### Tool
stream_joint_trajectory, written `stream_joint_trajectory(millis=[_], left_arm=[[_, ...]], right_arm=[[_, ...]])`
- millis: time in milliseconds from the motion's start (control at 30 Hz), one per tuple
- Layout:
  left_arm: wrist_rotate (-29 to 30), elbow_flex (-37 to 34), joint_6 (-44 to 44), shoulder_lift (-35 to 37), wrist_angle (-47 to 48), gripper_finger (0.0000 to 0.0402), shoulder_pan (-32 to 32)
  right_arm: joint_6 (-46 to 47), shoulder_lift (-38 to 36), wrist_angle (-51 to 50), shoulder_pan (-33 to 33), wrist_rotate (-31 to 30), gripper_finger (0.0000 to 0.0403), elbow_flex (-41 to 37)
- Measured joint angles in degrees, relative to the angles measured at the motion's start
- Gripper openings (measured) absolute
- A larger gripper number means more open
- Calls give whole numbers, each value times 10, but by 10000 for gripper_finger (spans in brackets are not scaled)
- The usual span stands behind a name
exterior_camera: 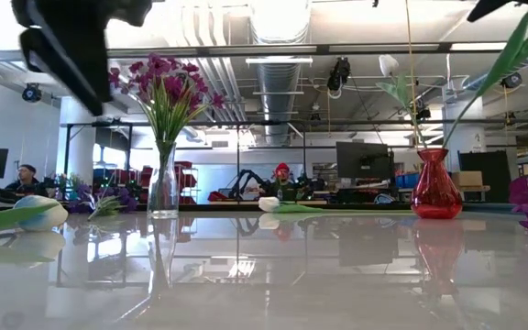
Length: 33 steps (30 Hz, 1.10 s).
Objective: Sort flowers into vase by color
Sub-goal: Put the bottom white tulip into the red vase
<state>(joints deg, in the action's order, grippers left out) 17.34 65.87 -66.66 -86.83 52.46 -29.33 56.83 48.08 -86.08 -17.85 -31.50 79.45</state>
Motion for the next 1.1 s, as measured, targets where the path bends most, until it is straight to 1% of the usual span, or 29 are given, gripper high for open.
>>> stream_joint_trajectory(millis=[267,433,533,700,833,1100], left_arm=[[-93,0,-126,0,53,169,-38],[-105,-9,-217,0,87,169,-67],[-126,-22,-256,-5,85,169,-74],[-154,-39,-285,-27,64,169,-81],[-154,-40,-286,-57,53,176,-85],[-161,-40,-291,-112,43,234,-89]], right_arm=[[-30,15,27,0,-2,241,1],[-44,37,26,0,-2,238,1],[-55,51,27,0,-1,238,1],[-73,69,26,0,0,240,0],[-75,77,27,0,0,237,0],[-76,71,26,0,0,248,0]])
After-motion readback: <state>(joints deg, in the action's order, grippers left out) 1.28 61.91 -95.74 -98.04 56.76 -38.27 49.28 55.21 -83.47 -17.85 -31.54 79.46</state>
